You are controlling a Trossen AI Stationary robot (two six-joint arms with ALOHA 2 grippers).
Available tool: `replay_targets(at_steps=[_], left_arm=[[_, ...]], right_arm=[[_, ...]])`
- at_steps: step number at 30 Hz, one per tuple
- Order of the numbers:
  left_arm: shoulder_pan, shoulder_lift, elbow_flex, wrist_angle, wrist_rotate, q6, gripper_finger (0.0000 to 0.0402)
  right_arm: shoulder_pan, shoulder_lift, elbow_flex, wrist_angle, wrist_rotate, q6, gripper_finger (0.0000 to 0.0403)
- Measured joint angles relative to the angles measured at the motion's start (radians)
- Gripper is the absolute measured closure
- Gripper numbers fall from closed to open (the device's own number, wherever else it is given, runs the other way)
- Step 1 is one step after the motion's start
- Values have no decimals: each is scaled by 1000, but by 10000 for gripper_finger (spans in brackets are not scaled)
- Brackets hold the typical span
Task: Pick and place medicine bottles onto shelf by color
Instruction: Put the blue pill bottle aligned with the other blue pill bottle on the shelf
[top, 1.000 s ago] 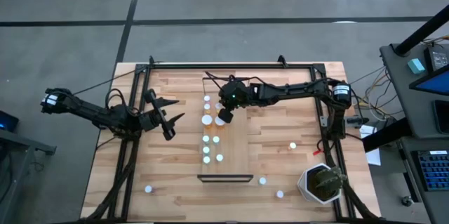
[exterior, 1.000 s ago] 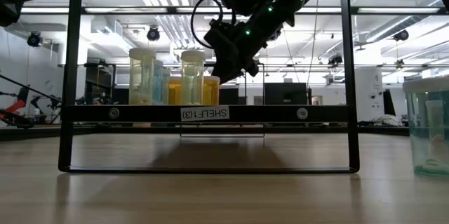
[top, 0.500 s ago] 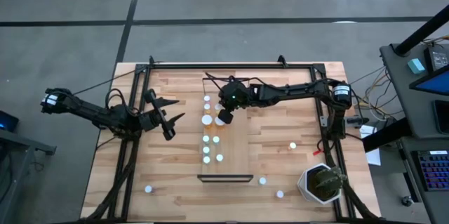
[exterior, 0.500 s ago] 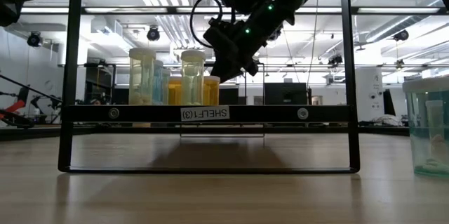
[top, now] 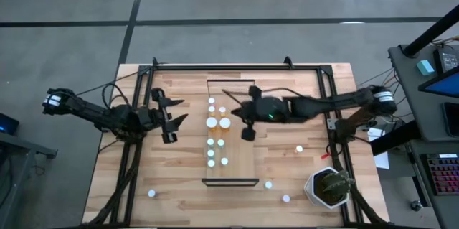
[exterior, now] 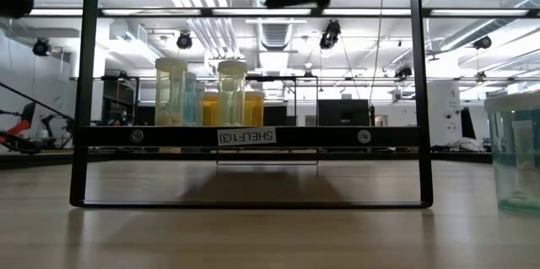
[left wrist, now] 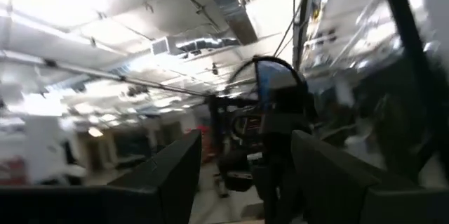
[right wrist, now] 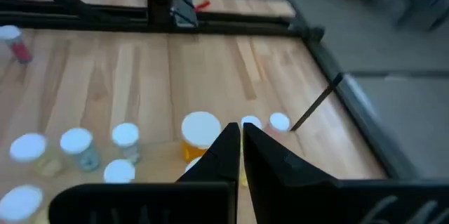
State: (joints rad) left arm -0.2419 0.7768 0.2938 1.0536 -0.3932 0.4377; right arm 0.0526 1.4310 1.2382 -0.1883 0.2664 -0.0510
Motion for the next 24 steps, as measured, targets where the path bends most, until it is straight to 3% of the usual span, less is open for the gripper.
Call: replay_targets(at_steps=[3, 6, 9, 12, 14, 16, 18, 24], left_arm=[[-7, 53, 99, -82, 1, -125, 197], [-9, 93, 249, -348, 0, -262, 197], [-9, 134, 458, -801, 0, -464, 197], [-9, 188, 716, -1382, 32, -741, 197], [-9, 241, 883, -1764, 114, -1009, 197], [-14, 301, 1010, -2045, 256, -1290, 197], [-64, 358, 1063, -2193, 358, -1519, 197], [-317, 491, 1035, -2214, 500, -1914, 197]], right_arm=[[68, -70, -67, 55, 63, -42, 394], [110, -145, -154, 147, 65, -64, 394], [131, -210, -261, 253, 67, -99, 394], [148, -266, -349, 364, 66, -130, 394], [154, -299, -390, 422, 64, -146, 394], [155, -322, -419, 455, 62, -149, 394], [154, -335, -434, 464, 46, -160, 394], [156, -360, -435, 460, 38, -169, 394]])
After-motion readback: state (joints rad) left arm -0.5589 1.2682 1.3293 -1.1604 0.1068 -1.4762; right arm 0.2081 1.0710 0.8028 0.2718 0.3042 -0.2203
